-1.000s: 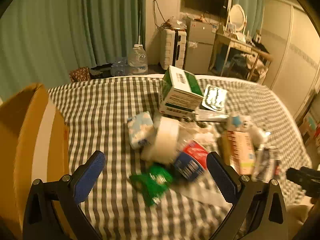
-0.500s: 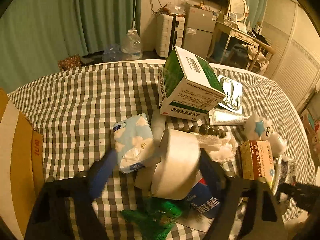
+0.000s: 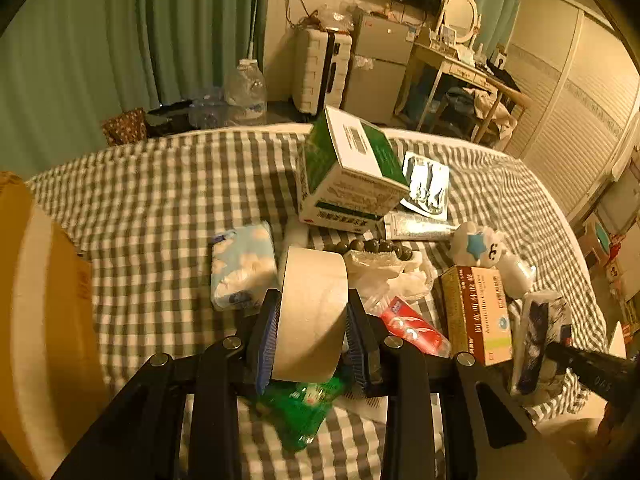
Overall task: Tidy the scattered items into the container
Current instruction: 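Grasp the tape roll with the left gripper while the right grasps the patterned bag, then carry tape roll and patterned bag into the cardboard box and release both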
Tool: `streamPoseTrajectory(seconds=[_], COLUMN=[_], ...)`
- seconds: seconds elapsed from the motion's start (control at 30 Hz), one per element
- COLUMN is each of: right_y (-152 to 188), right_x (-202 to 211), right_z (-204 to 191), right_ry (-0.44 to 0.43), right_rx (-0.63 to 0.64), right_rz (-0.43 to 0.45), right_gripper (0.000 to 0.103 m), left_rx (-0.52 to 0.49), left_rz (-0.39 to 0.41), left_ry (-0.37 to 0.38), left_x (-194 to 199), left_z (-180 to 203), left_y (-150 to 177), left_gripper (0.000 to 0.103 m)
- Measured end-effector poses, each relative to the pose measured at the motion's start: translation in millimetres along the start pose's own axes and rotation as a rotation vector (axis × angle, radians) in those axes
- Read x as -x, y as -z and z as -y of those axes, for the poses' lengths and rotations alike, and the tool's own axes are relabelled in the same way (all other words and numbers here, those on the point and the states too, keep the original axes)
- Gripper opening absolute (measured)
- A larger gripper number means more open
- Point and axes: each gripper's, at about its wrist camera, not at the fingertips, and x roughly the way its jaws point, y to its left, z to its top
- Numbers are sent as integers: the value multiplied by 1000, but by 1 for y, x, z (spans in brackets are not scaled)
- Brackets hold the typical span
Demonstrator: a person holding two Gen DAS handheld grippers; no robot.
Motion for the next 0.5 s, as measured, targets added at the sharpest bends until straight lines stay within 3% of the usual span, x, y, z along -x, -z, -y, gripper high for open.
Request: streamPoseTrajectory(seconds=[0.23, 0.5], right_y=[-7, -4], right_x=[43, 106], right_z=[-4, -50], right_ry=[-28, -78], right_rx=[0, 69], right_rz=[68, 160], right_gripper=[6, 6], left_rx=[29, 38], left_rz=[16, 105], left_ry=[34, 46], left_x=[47, 131], left_z=[-12, -29], left_y=[-4, -9], left_gripper=[31, 31])
